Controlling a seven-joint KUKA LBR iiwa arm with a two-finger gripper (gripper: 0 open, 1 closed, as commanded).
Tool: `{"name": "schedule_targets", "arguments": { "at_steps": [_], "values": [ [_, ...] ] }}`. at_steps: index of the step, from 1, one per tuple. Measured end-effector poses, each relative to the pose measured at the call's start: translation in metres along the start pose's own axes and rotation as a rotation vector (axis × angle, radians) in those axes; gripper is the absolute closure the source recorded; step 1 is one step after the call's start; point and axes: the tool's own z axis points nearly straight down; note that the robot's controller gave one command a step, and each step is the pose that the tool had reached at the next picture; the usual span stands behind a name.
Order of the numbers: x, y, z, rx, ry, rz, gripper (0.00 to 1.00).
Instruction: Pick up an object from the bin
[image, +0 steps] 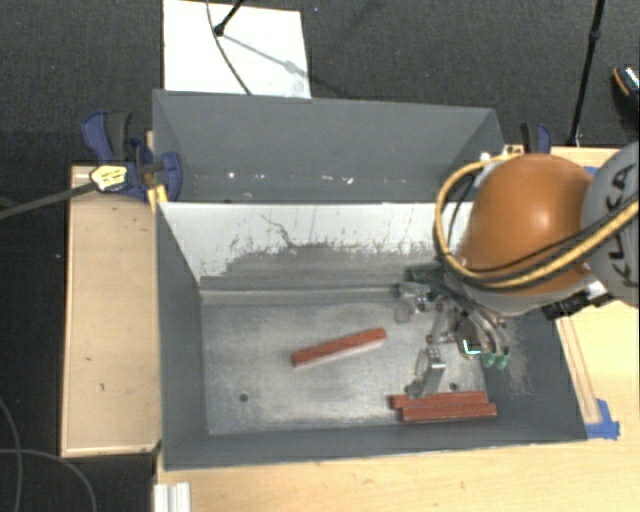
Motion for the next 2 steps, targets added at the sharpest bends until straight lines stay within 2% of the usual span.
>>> {"name": "schedule_targets", "arguments": {
  "at_steps": [1, 2],
  "values": [
    [-0.077, 0.064, 0.155, -0.001, -0.007, -0.214, 0.0],
    [-0.073, 0.057, 0.12, 0.001, -0.014, -0.311, 0.0]
  ]
}}
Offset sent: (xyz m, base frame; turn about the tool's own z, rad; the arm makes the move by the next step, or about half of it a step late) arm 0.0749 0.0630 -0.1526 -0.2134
